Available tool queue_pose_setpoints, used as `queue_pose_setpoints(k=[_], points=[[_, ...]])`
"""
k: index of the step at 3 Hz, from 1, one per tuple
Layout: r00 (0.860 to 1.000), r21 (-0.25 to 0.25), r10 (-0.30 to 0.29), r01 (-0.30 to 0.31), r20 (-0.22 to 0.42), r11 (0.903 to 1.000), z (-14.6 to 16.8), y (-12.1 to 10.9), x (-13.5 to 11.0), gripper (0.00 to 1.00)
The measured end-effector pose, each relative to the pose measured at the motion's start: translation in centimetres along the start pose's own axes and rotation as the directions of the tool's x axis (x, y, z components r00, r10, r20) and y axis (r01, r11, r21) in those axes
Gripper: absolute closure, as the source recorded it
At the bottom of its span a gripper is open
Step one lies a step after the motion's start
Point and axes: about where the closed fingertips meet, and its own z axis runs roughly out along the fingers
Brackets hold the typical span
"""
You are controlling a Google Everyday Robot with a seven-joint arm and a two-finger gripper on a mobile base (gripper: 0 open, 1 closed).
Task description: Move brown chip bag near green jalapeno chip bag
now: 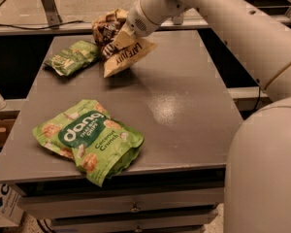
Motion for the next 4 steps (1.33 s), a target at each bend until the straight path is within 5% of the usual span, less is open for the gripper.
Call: queue_pose_setpoints(k=[3, 4], points=[[0.998, 0.005, 0.059, -0.059, -0.022, 0.9982, 1.7, 0.4, 1.1, 0.14], [0.997, -0.01, 0.074, -0.074, -0.033, 0.9972, 1.9, 0.7, 1.2, 0.0]])
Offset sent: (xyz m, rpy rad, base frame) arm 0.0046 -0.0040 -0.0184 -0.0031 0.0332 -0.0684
